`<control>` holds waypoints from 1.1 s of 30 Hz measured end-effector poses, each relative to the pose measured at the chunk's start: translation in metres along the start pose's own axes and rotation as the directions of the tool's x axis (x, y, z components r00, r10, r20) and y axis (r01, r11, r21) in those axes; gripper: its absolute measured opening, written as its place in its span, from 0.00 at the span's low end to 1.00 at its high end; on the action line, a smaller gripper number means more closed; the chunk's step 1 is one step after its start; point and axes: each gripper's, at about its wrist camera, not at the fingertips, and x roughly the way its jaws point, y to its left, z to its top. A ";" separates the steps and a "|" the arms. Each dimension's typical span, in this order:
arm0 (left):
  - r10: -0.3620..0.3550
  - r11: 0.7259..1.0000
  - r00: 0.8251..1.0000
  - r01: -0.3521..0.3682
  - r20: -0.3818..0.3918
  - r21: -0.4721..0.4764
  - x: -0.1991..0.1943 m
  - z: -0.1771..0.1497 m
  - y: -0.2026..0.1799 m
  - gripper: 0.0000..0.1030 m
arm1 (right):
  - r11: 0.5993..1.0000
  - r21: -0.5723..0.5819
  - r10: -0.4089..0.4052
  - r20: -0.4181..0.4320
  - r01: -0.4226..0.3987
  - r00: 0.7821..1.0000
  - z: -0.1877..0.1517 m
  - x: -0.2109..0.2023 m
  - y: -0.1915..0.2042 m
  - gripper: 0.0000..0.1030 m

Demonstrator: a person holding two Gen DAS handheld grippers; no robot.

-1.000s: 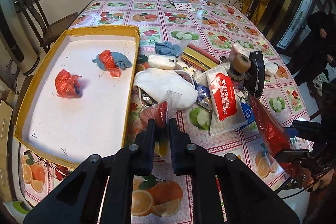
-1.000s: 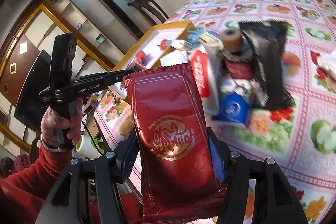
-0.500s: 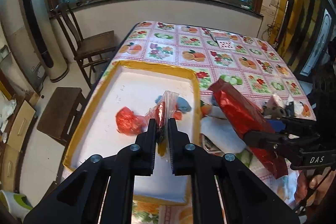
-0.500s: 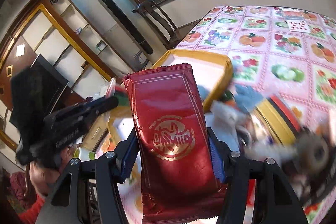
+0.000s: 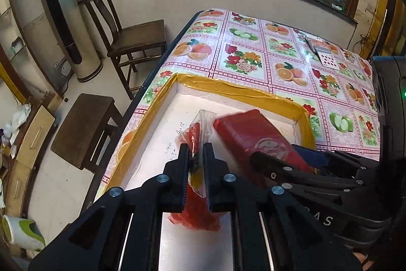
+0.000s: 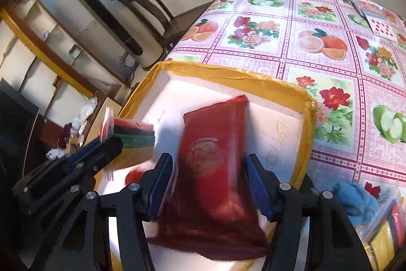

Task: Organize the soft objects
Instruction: 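Carry both items into the yellow box lid and open both grippers, then move both grippers back to the pile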

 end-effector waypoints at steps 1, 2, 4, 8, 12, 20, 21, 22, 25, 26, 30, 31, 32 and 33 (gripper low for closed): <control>-0.002 1.000 1.000 0.002 -0.004 -0.003 0.004 -0.001 0.001 0.09 | 0.999 0.029 0.022 -0.007 -0.022 1.000 0.000 0.002 -0.005 0.62; -0.011 1.000 1.000 0.011 0.007 -0.013 0.004 -0.001 0.003 0.11 | 0.998 0.054 0.046 -0.009 -0.045 0.999 -0.001 0.003 -0.010 0.68; -0.018 0.999 1.000 0.018 0.008 -0.029 0.003 -0.002 0.006 0.14 | 0.997 0.048 0.057 0.015 -0.057 0.998 -0.005 -0.006 -0.012 0.72; -0.029 0.999 1.000 0.028 -0.001 -0.029 -0.007 -0.015 0.005 0.41 | 0.997 0.005 0.078 0.080 -0.078 0.994 -0.020 -0.042 -0.007 0.75; -0.020 1.000 0.999 0.021 0.045 -0.018 -0.027 -0.034 -0.002 0.58 | 0.996 -0.042 0.085 0.149 -0.080 0.985 -0.048 -0.087 -0.007 0.84; 0.010 1.000 0.983 -0.010 0.181 -0.001 -0.082 -0.076 -0.023 0.74 | 0.987 -0.063 0.156 0.236 -0.145 0.959 -0.119 -0.162 -0.030 0.96; -0.001 1.000 0.981 0.002 0.193 -0.002 -0.089 -0.081 -0.027 0.74 | 0.987 -0.057 0.162 0.239 -0.153 0.957 -0.128 -0.168 -0.036 0.96; -0.011 1.000 0.980 0.011 0.201 0.000 -0.095 -0.085 -0.032 0.75 | 0.986 -0.053 0.166 0.248 -0.157 0.954 -0.137 -0.175 -0.042 0.96; -0.035 0.999 0.974 0.028 0.224 0.033 -0.112 -0.099 -0.051 0.79 | 0.990 -0.046 0.138 0.279 -0.131 0.950 -0.162 -0.194 -0.059 0.97; -0.044 0.998 0.973 0.035 0.228 0.045 -0.116 -0.104 -0.058 0.79 | 0.993 -0.046 0.121 0.292 -0.113 0.949 -0.170 -0.201 -0.066 0.97; -0.089 0.994 0.972 0.073 0.217 0.084 -0.123 -0.120 -0.086 0.79 | 0.998 -0.029 0.056 0.315 -0.049 0.947 -0.194 -0.221 -0.087 0.98; -0.091 0.993 0.972 0.073 0.216 0.092 -0.124 -0.123 -0.092 0.79 | 0.999 -0.014 0.053 0.319 -0.052 0.946 -0.200 -0.226 -0.095 0.98; -0.097 0.992 0.972 0.076 0.213 0.103 -0.125 -0.128 -0.099 0.79 | 0.998 0.000 0.053 0.322 -0.056 0.945 -0.205 -0.228 -0.102 0.98; -0.103 0.990 0.973 0.081 0.207 0.112 -0.124 -0.130 -0.105 0.79 | 0.998 0.014 0.053 0.326 -0.061 0.944 -0.210 -0.231 -0.109 0.98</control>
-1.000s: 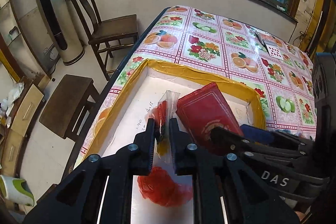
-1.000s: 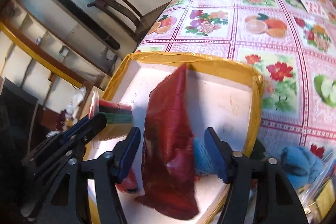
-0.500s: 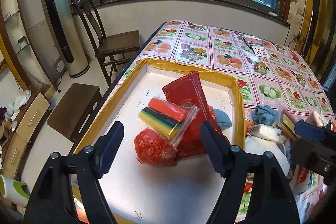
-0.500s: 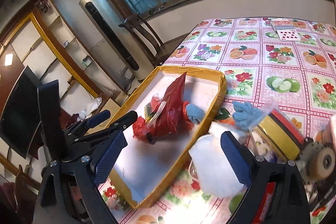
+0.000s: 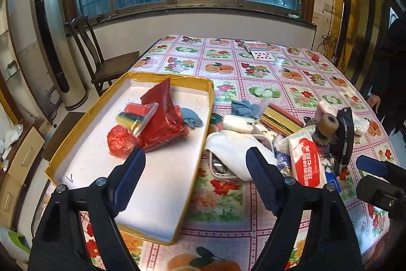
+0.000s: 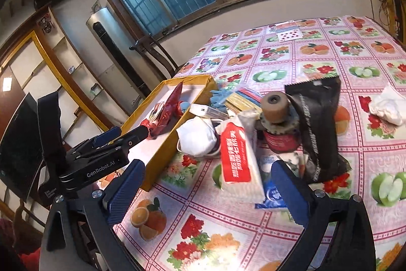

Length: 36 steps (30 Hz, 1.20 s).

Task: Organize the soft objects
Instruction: 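Move both grippers back to the pile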

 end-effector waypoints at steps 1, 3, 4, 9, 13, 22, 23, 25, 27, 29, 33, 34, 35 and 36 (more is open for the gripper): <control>-0.004 1.000 1.000 0.004 -0.006 0.007 0.000 -0.002 -0.007 0.79 | 1.000 0.010 -0.005 0.001 0.005 1.000 -0.003 -0.004 -0.006 0.98; -0.013 1.000 1.000 0.013 -0.009 0.017 0.001 -0.005 -0.017 0.79 | 1.000 0.025 -0.017 0.005 0.017 1.000 -0.009 -0.011 -0.018 0.98; -0.023 0.999 1.000 0.023 -0.014 0.022 0.000 -0.008 -0.023 0.79 | 0.999 0.035 -0.021 0.006 0.021 1.000 -0.011 -0.013 -0.024 0.98; -0.084 0.996 0.994 0.083 -0.073 -0.026 0.008 -0.008 -0.027 0.79 | 0.997 0.069 -0.028 0.009 0.027 1.000 -0.017 -0.022 -0.044 0.98; -0.097 0.994 0.990 0.091 -0.102 -0.063 0.013 -0.007 -0.024 0.79 | 0.996 0.081 -0.030 0.018 0.028 0.999 -0.020 -0.026 -0.053 0.98; -0.129 0.989 0.977 0.114 -0.171 -0.092 0.034 -0.008 -0.034 0.79 | 0.996 0.025 -0.087 -0.010 0.087 0.996 -0.020 -0.015 -0.055 0.98; -0.137 0.988 0.974 0.122 -0.178 -0.094 0.035 -0.009 -0.037 0.79 | 0.995 0.016 -0.096 -0.012 0.096 0.995 -0.019 -0.014 -0.055 0.98; -0.144 0.988 0.971 0.129 -0.189 -0.085 0.036 -0.009 -0.044 0.79 | 0.994 0.007 -0.111 -0.010 0.111 0.994 -0.018 -0.015 -0.056 0.98; -0.146 0.988 0.969 0.133 -0.198 -0.077 0.037 -0.010 -0.050 0.79 | 0.989 -0.013 -0.150 -0.015 0.150 0.989 -0.016 -0.014 -0.058 0.98; -0.155 0.987 0.964 0.140 -0.217 -0.085 0.040 -0.010 -0.057 0.79 | 0.984 -0.026 -0.174 -0.022 0.173 0.984 -0.014 -0.012 -0.062 0.98; -0.189 0.979 0.950 0.163 -0.250 -0.121 0.045 -0.011 -0.071 0.79 | 0.971 -0.071 -0.230 -0.033 0.228 0.973 -0.007 -0.006 -0.067 0.98; -0.197 0.977 0.946 0.169 -0.259 -0.126 0.046 -0.011 -0.075 0.79 | 0.967 -0.087 -0.243 -0.038 0.239 0.969 -0.003 -0.003 -0.069 0.98; -0.205 0.976 0.942 0.175 -0.267 -0.129 0.047 -0.011 -0.079 0.79 | 0.965 -0.093 -0.249 -0.043 0.244 0.968 0.000 -0.001 -0.072 0.98; -0.206 0.976 0.939 0.176 -0.274 -0.130 0.048 -0.012 -0.084 0.79 | 0.965 -0.091 -0.249 -0.046 0.244 0.967 0.002 0.001 -0.075 0.98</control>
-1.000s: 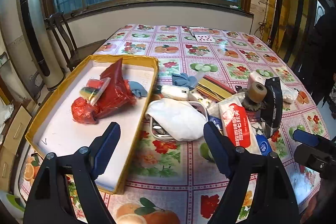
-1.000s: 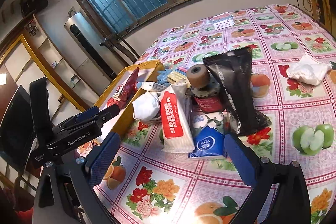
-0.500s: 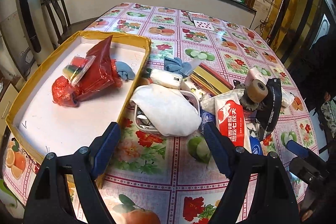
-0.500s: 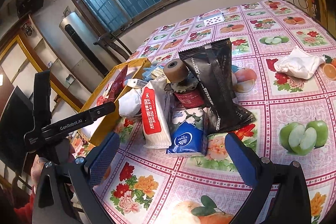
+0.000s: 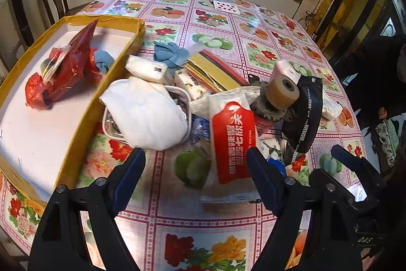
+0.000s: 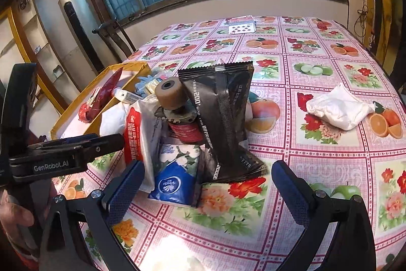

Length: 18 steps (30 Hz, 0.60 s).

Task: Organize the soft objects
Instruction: 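Move both grippers back to the pile, then grasp the black snack bag with the right gripper while the left grasps the white tissue pack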

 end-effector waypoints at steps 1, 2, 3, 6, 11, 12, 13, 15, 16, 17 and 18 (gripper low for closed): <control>0.002 1.000 1.000 -0.002 -0.005 -0.004 0.002 0.000 -0.003 0.79 | 1.000 0.004 0.006 -0.004 -0.006 1.000 0.002 0.002 -0.003 0.98; 0.002 1.000 1.000 -0.002 -0.009 -0.014 0.003 0.000 -0.005 0.79 | 1.000 0.010 0.014 -0.011 -0.014 1.000 0.004 0.005 -0.007 0.98; -0.001 1.000 1.000 0.000 -0.014 -0.023 0.005 0.001 -0.007 0.79 | 1.000 0.015 0.019 -0.015 -0.019 1.000 0.005 0.007 -0.010 0.98; 0.016 0.999 1.000 -0.017 -0.014 -0.035 0.010 0.004 -0.012 0.79 | 0.999 0.014 0.032 -0.018 -0.032 0.999 0.008 0.012 -0.014 0.98; 0.046 0.998 0.999 -0.047 -0.014 -0.034 0.018 0.004 -0.019 0.79 | 0.998 0.000 0.055 -0.045 -0.055 0.997 0.012 0.027 -0.015 0.98; 0.044 0.998 0.999 -0.044 -0.018 -0.040 0.020 0.004 -0.019 0.79 | 0.998 -0.004 0.059 -0.047 -0.059 0.997 0.013 0.029 -0.015 0.98; 0.044 0.998 0.999 -0.045 -0.021 -0.047 0.022 0.004 -0.019 0.79 | 0.998 -0.008 0.058 -0.048 -0.058 0.997 0.014 0.031 -0.016 0.98; 0.036 0.997 0.999 -0.037 -0.020 -0.063 0.023 0.005 -0.018 0.79 | 0.998 -0.011 0.059 -0.048 -0.059 0.997 0.015 0.031 -0.015 0.98; 0.025 0.997 0.999 -0.027 -0.025 -0.071 0.022 0.005 -0.018 0.79 | 0.997 -0.008 0.071 -0.047 -0.072 0.996 0.015 0.030 -0.016 0.98; 0.015 0.997 0.999 -0.018 -0.031 -0.074 0.021 0.005 -0.019 0.79 | 0.997 -0.005 0.083 -0.045 -0.083 0.996 0.016 0.029 -0.017 0.98; 0.009 0.997 1.000 -0.011 -0.030 -0.072 0.019 0.005 -0.020 0.79 | 0.996 -0.005 0.086 -0.041 -0.087 0.995 0.016 0.027 -0.018 0.98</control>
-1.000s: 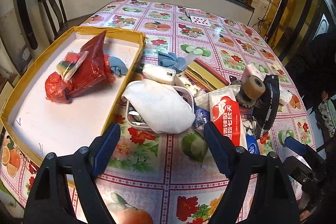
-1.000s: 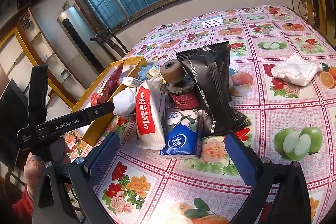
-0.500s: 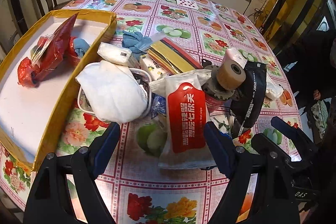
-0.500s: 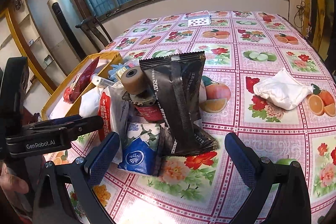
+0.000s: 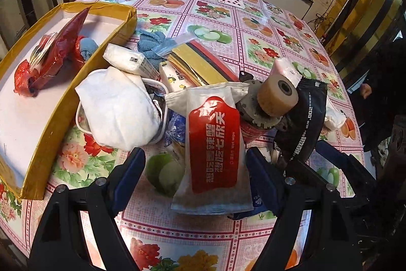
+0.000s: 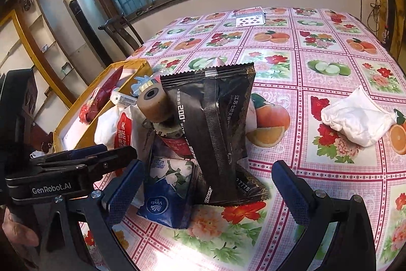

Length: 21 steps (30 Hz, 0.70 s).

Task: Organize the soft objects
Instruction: 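Grasp the black snack bag with the right gripper while the left grasps the white tissue pack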

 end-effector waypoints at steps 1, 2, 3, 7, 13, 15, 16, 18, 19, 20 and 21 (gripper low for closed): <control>0.000 1.000 1.000 0.000 0.006 0.004 -0.001 0.000 -0.002 0.79 | 1.000 -0.002 0.000 0.003 0.000 1.000 0.000 0.000 -0.001 0.98; 0.006 1.000 1.000 -0.006 0.011 0.007 -0.002 0.001 -0.003 0.79 | 1.000 -0.005 0.000 0.001 0.000 1.000 0.001 0.000 -0.001 0.98; 0.009 1.000 1.000 -0.009 0.010 0.006 0.000 0.001 -0.004 0.79 | 1.000 -0.007 -0.001 -0.002 0.001 1.000 0.002 0.001 -0.002 0.98; -0.001 1.000 1.000 0.001 -0.025 -0.016 0.011 0.002 -0.003 0.79 | 1.000 -0.027 -0.001 -0.008 0.001 1.000 0.005 0.007 -0.005 0.98; 0.025 1.000 0.999 -0.025 -0.043 -0.004 0.021 -0.001 -0.002 0.79 | 0.996 -0.086 0.007 -0.021 -0.009 1.000 0.011 0.016 -0.006 0.98; 0.033 0.999 0.998 -0.033 -0.045 -0.001 0.023 -0.001 -0.001 0.79 | 0.996 -0.087 0.026 -0.022 -0.028 0.999 0.013 0.018 -0.008 0.98; 0.037 0.999 0.998 -0.037 -0.046 0.002 0.024 -0.002 -0.002 0.79 | 0.996 -0.085 0.034 -0.026 -0.036 0.999 0.014 0.019 -0.009 0.98; 0.046 0.999 0.998 -0.046 -0.044 0.009 0.025 -0.002 -0.001 0.79 | 0.995 -0.081 0.050 -0.034 -0.053 0.998 0.015 0.023 -0.011 0.98; 0.050 0.999 0.998 -0.049 -0.043 0.011 0.026 -0.002 0.000 0.79 | 0.995 -0.082 0.056 -0.038 -0.059 0.998 0.015 0.025 -0.012 0.98; 0.049 0.999 0.998 -0.049 -0.043 0.011 0.026 -0.002 0.001 0.79 | 0.995 -0.082 0.060 -0.042 -0.063 0.997 0.016 0.027 -0.013 0.97; 0.051 0.999 0.998 -0.050 -0.043 0.011 0.027 -0.002 0.001 0.79 | 0.995 -0.078 0.062 -0.048 -0.066 0.997 0.016 0.030 -0.014 0.97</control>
